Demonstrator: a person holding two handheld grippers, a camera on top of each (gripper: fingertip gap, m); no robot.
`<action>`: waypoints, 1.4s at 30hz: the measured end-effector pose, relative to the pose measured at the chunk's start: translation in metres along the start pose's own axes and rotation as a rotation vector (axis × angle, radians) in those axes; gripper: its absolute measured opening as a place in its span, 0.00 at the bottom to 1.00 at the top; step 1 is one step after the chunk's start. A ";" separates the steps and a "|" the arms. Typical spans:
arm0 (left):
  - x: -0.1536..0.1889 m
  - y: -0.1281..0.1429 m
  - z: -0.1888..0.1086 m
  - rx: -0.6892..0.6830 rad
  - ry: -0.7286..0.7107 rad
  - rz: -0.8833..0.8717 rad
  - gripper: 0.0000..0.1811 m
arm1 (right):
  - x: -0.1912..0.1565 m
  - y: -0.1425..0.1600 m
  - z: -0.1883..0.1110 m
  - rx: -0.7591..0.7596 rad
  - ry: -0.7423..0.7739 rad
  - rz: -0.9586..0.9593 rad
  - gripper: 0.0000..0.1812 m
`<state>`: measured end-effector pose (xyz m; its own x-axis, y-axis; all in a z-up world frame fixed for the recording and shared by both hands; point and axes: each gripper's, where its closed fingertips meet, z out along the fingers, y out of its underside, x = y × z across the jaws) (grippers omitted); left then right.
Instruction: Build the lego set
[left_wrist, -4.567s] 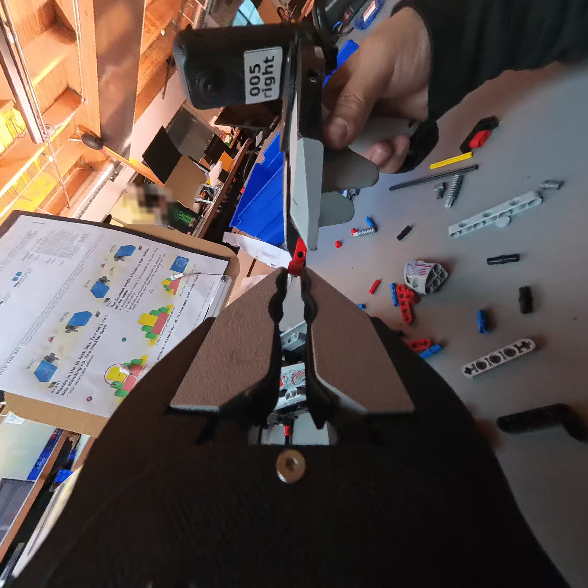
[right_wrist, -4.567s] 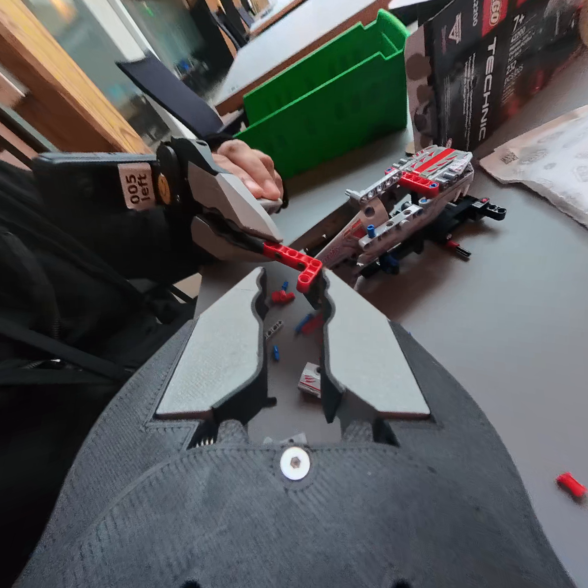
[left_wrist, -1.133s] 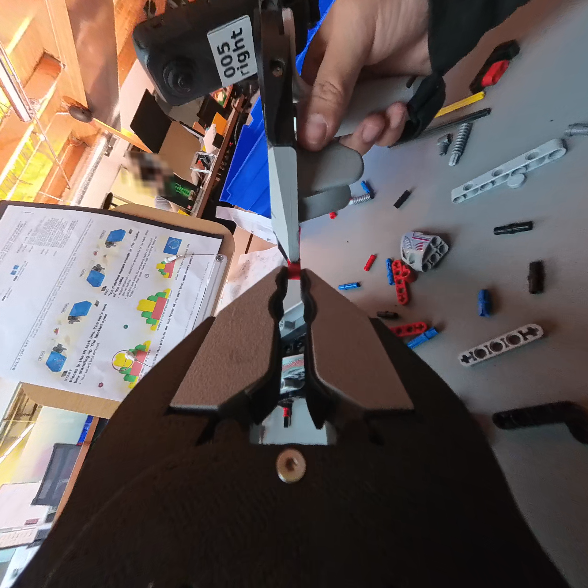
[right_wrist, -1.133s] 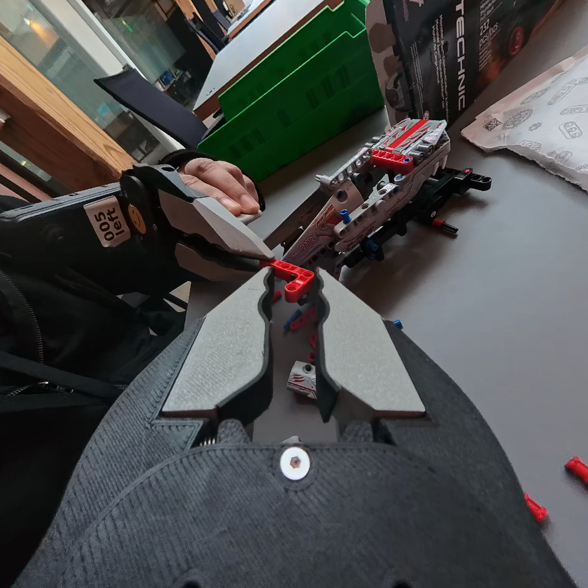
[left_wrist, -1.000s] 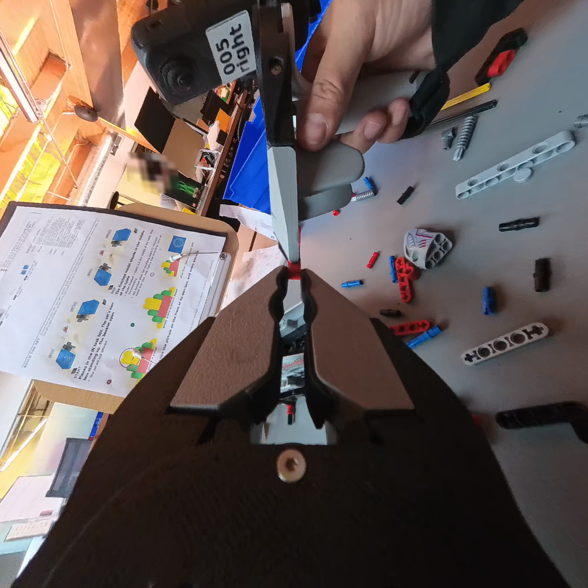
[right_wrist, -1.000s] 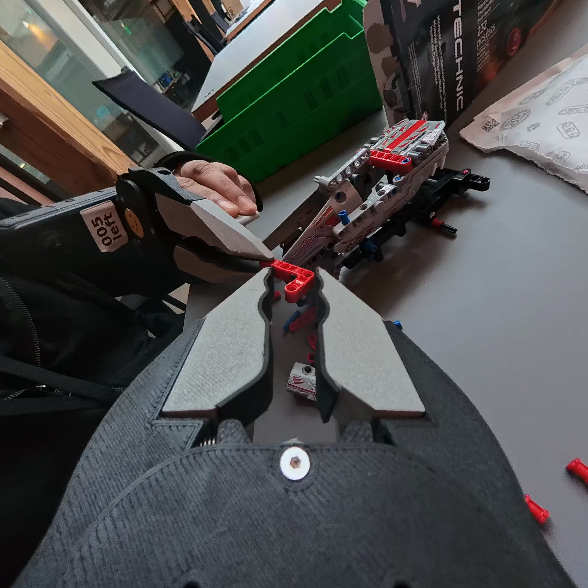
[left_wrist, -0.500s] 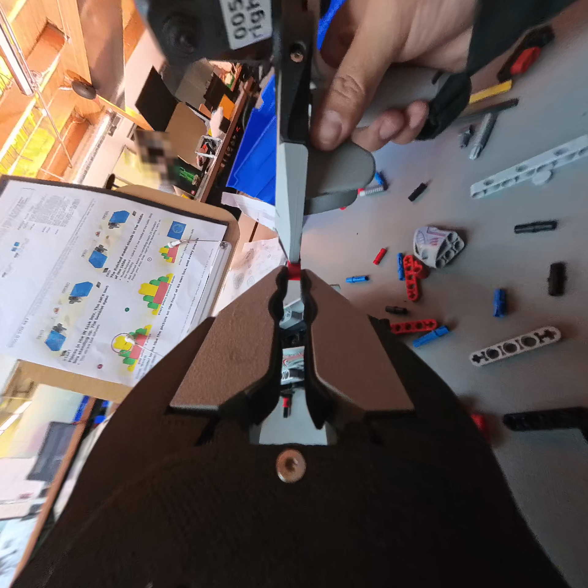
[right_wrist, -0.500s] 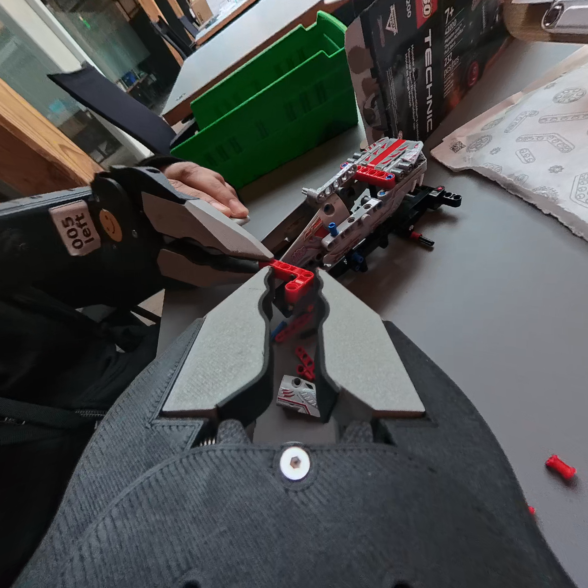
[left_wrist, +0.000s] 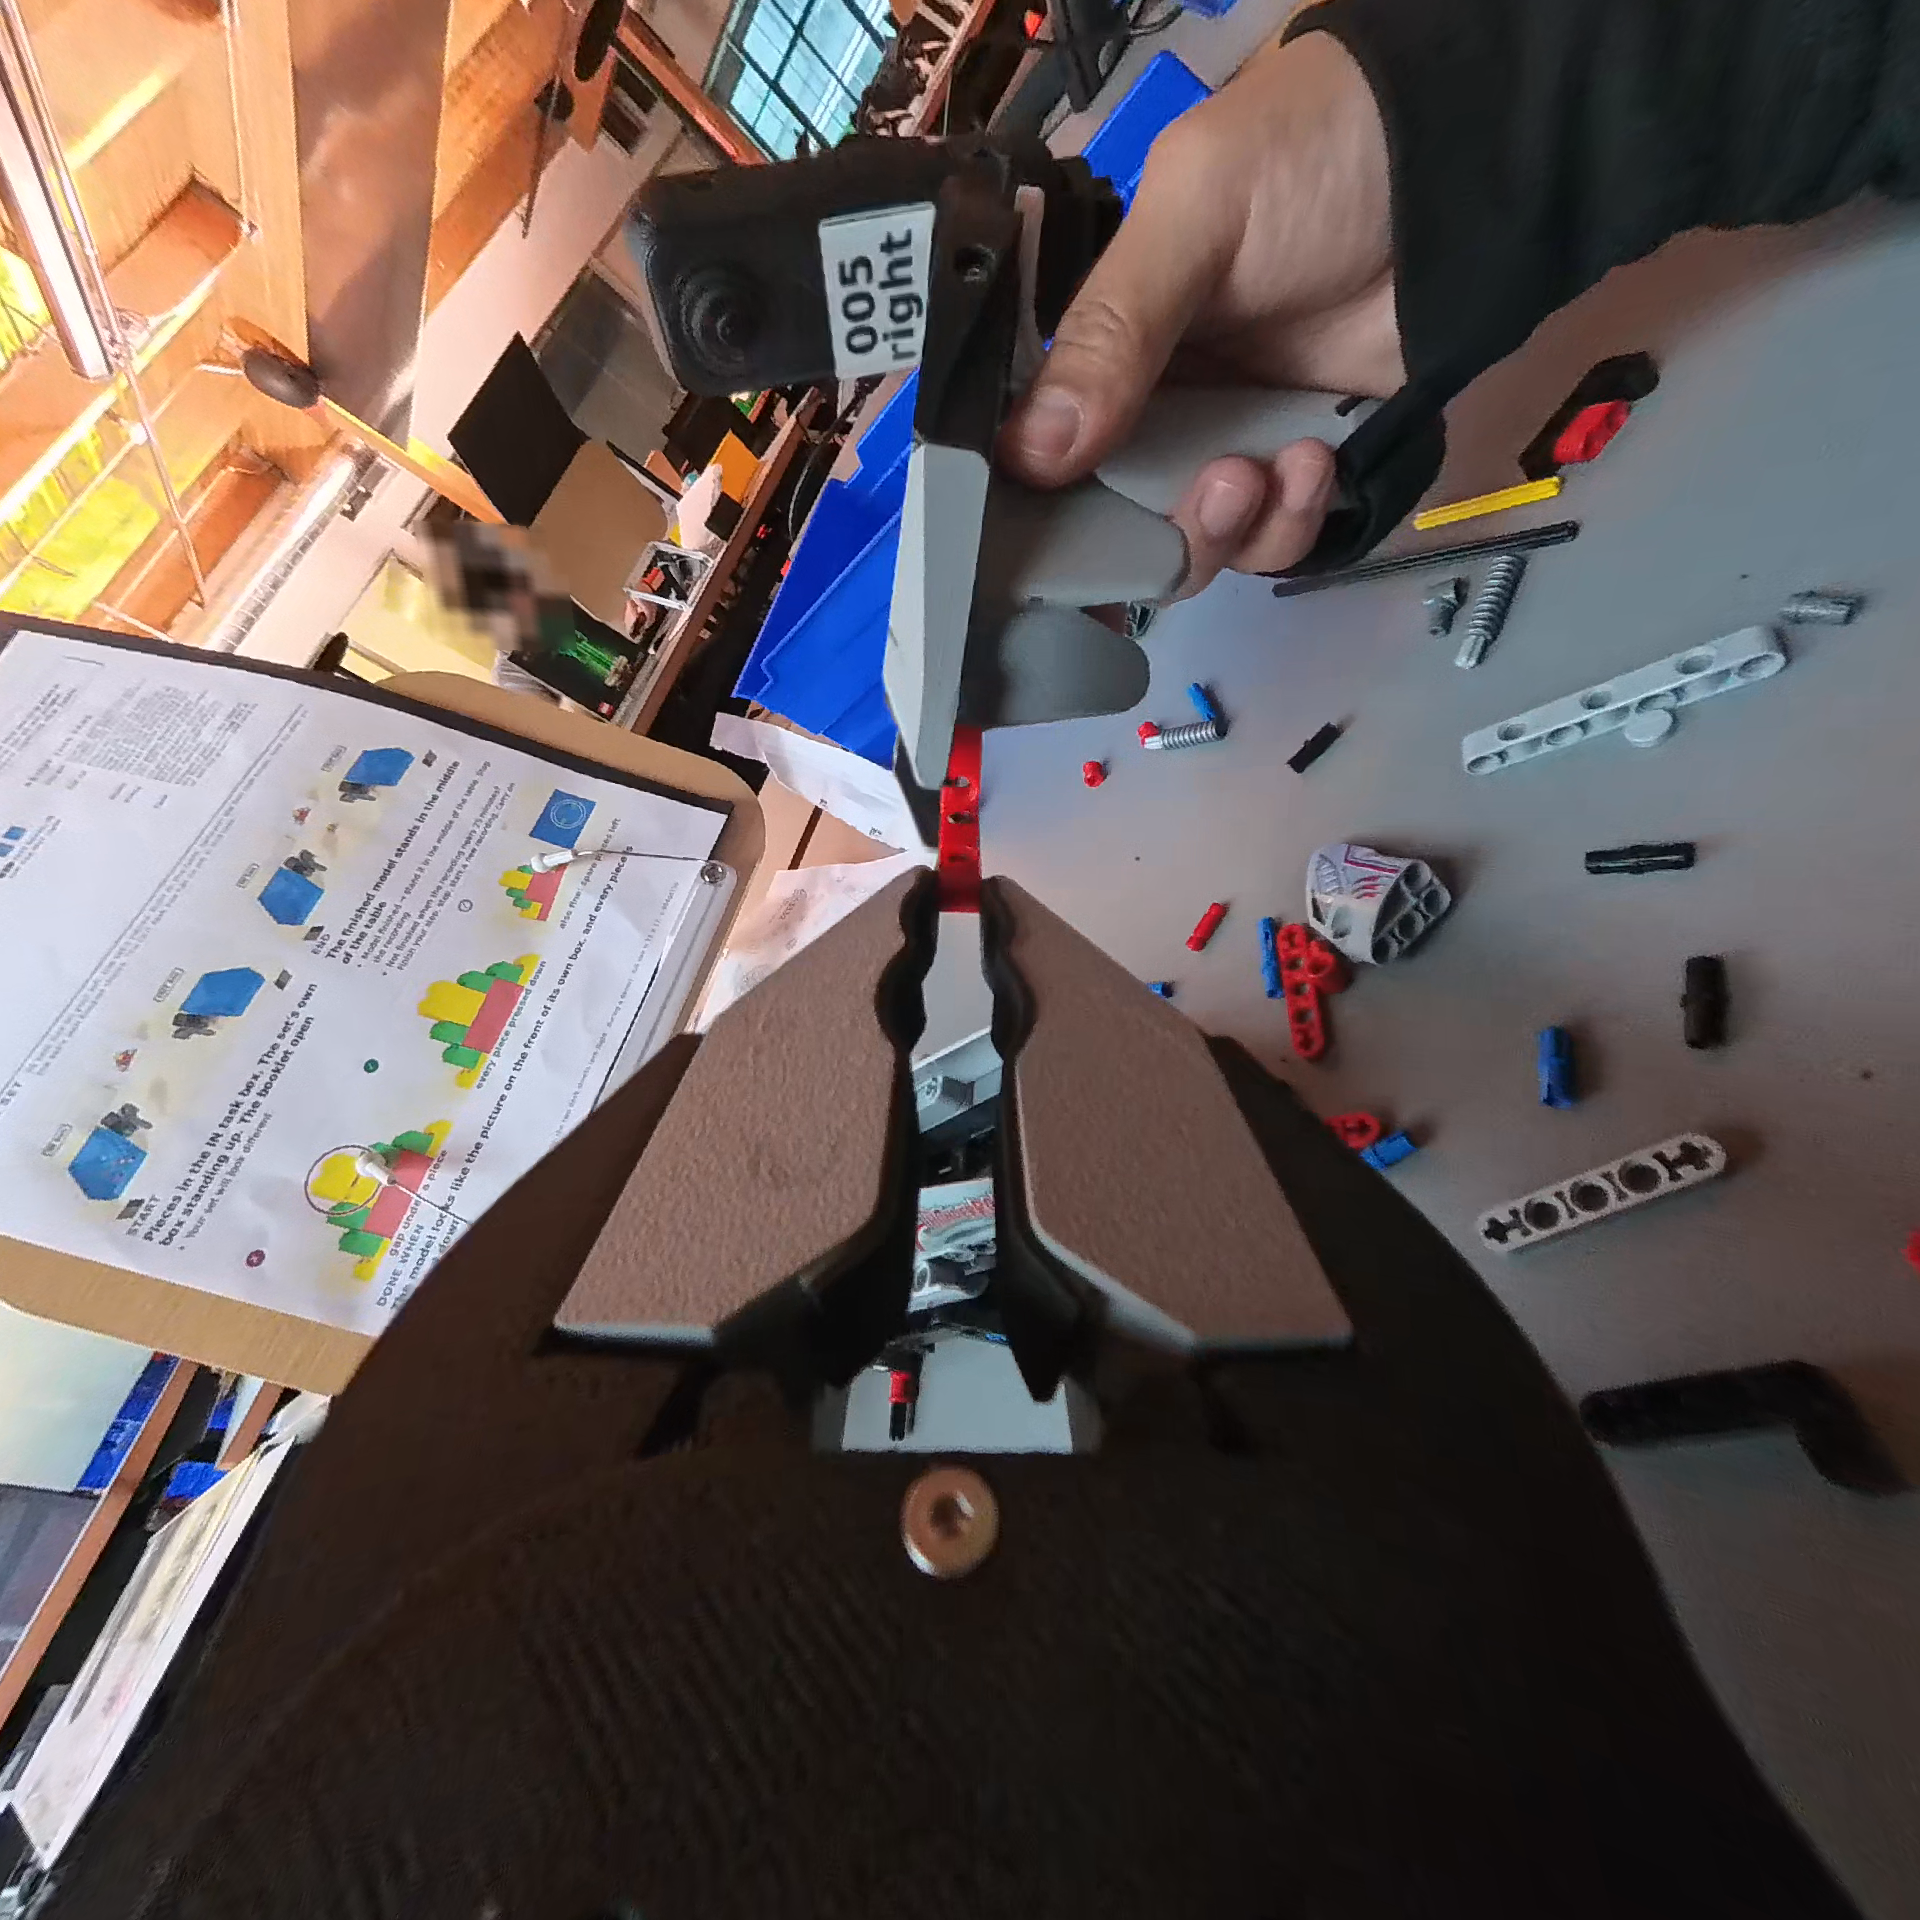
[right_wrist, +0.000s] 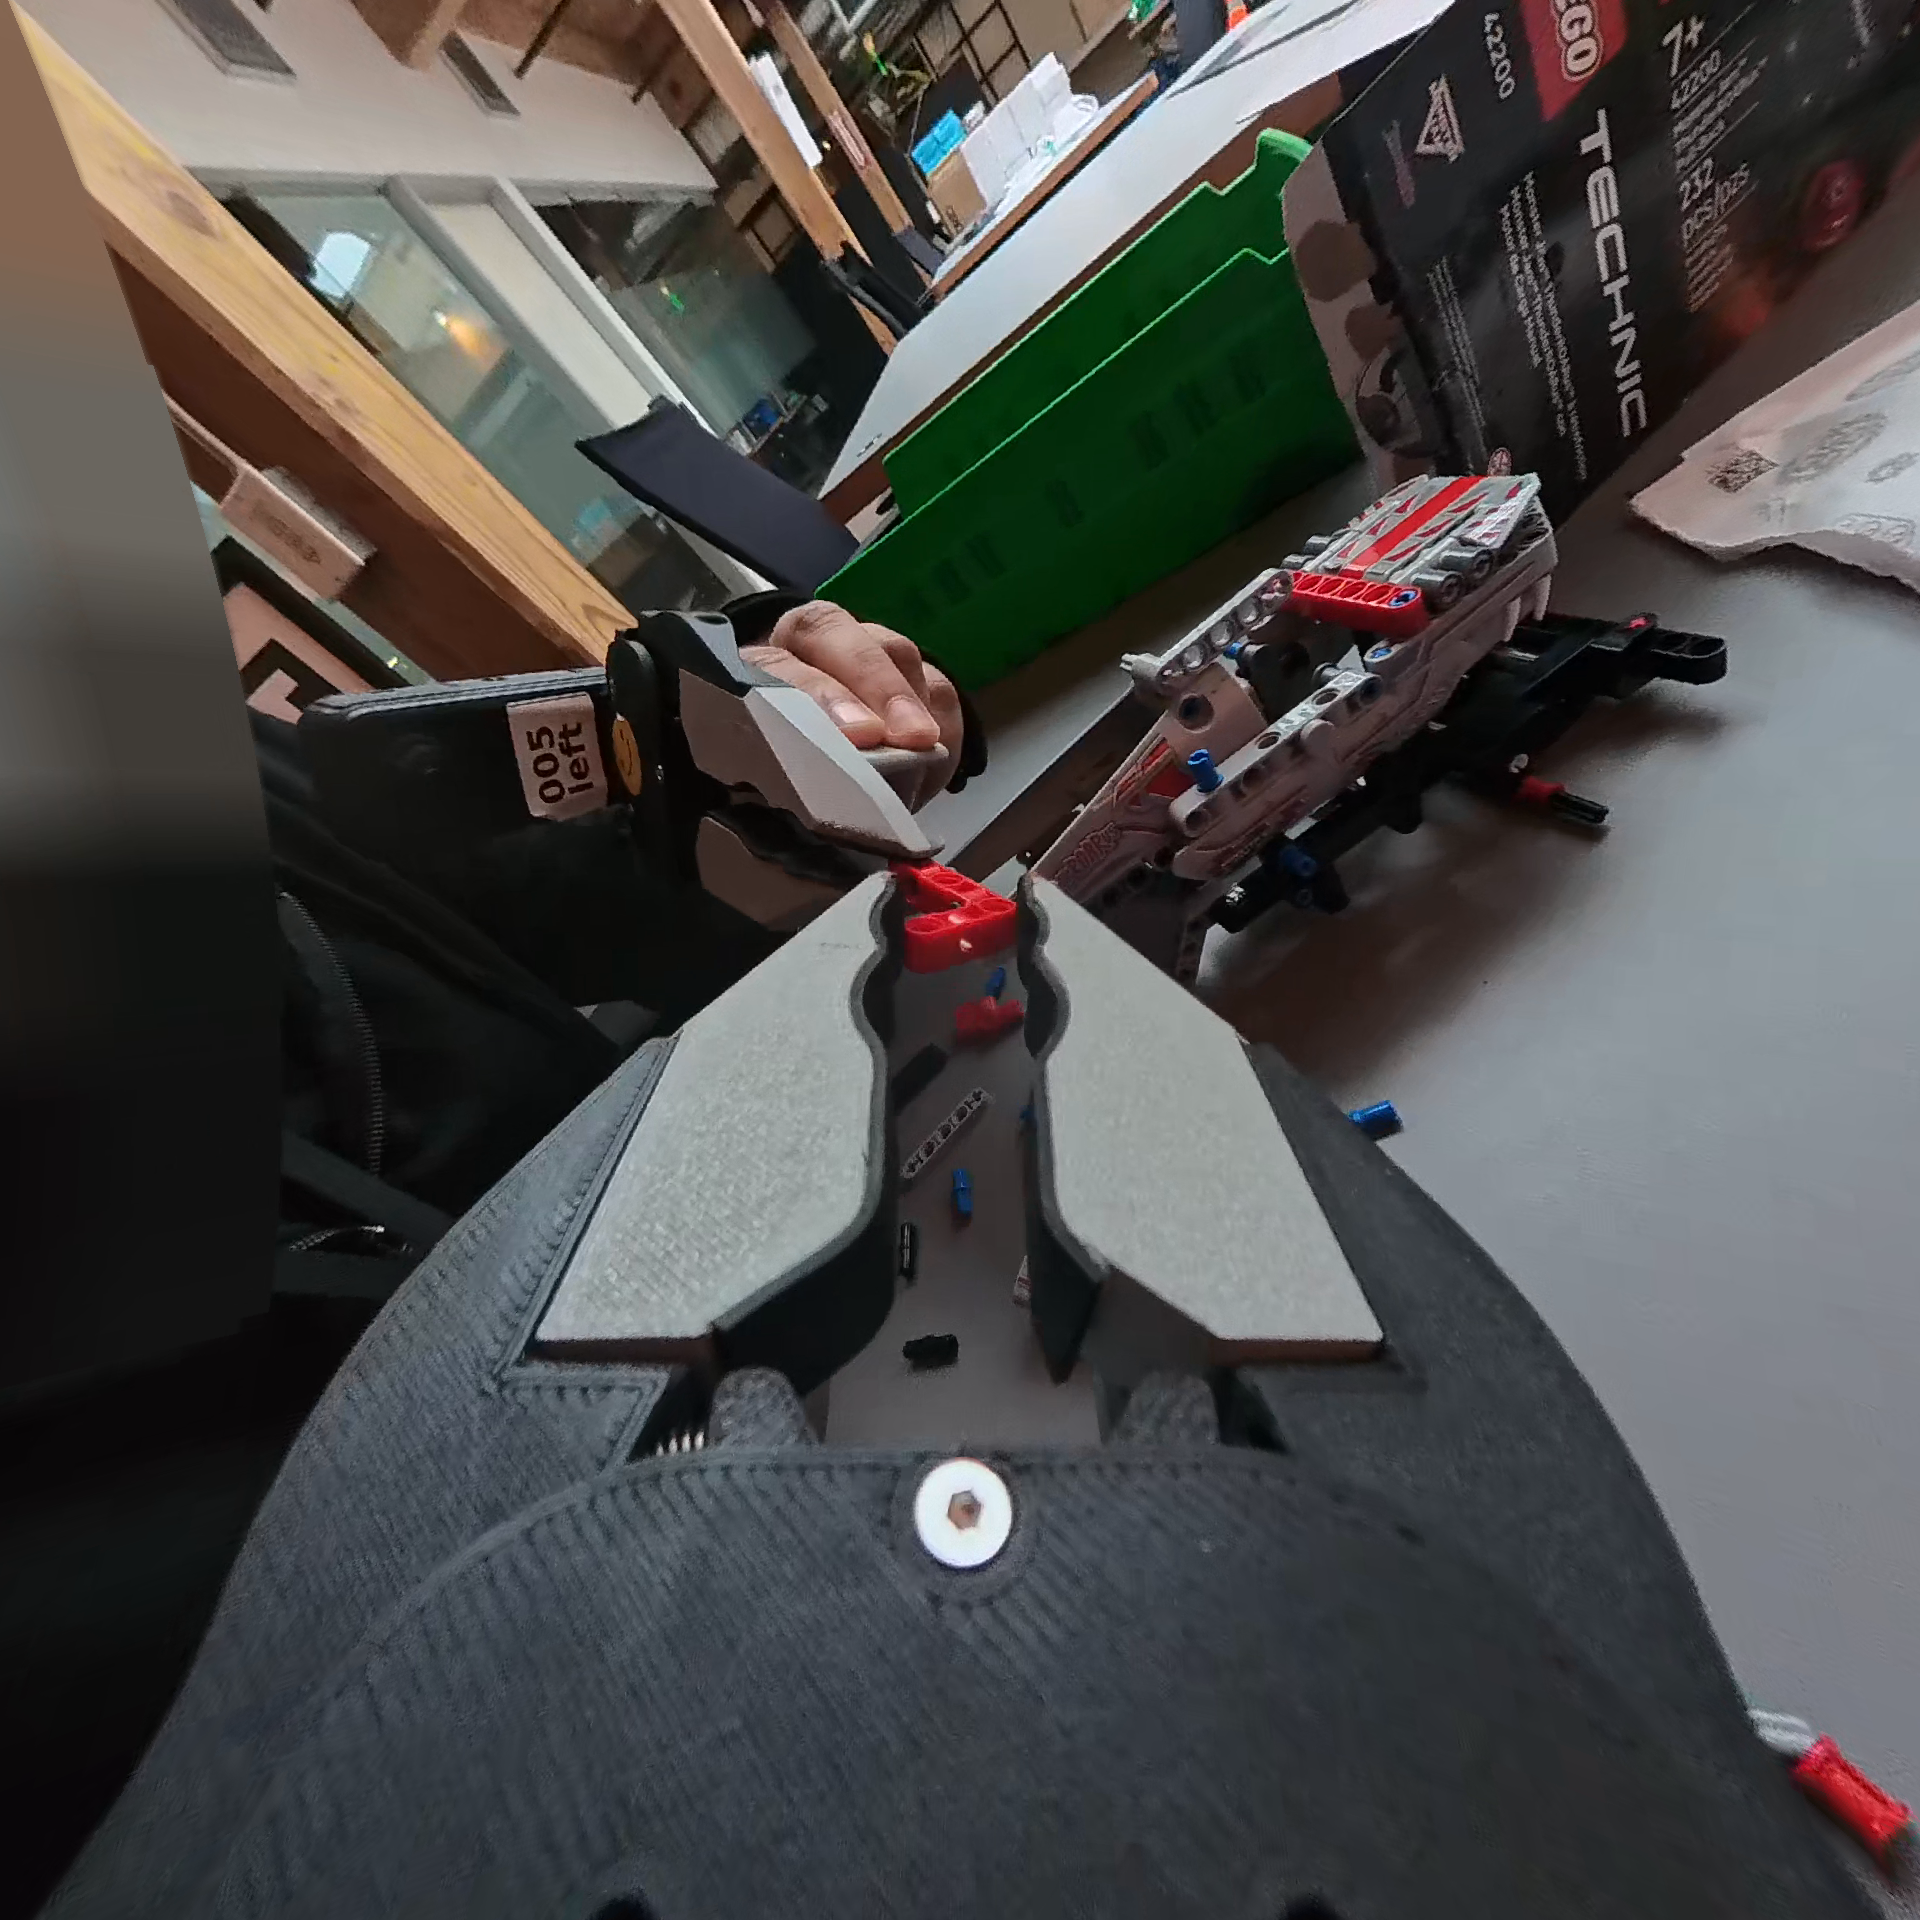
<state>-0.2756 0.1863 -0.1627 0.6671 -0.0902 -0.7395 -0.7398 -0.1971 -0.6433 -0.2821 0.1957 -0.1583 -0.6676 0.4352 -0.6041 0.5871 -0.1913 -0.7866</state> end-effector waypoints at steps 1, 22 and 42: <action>0.000 0.000 0.000 -0.002 0.001 -0.004 0.03 | 0.000 0.000 -0.001 0.002 -0.003 0.008 0.10; 0.002 -0.002 0.001 0.005 -0.005 0.032 0.03 | 0.002 0.010 -0.008 -0.117 0.092 -0.160 0.10; 0.003 0.010 0.010 -0.050 -0.044 0.011 0.08 | 0.023 0.013 0.003 -0.207 0.406 -0.352 0.02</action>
<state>-0.2821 0.1937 -0.1734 0.6534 -0.0498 -0.7554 -0.7412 -0.2448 -0.6250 -0.2910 0.2000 -0.1828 -0.6339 0.7521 -0.1805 0.4656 0.1847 -0.8655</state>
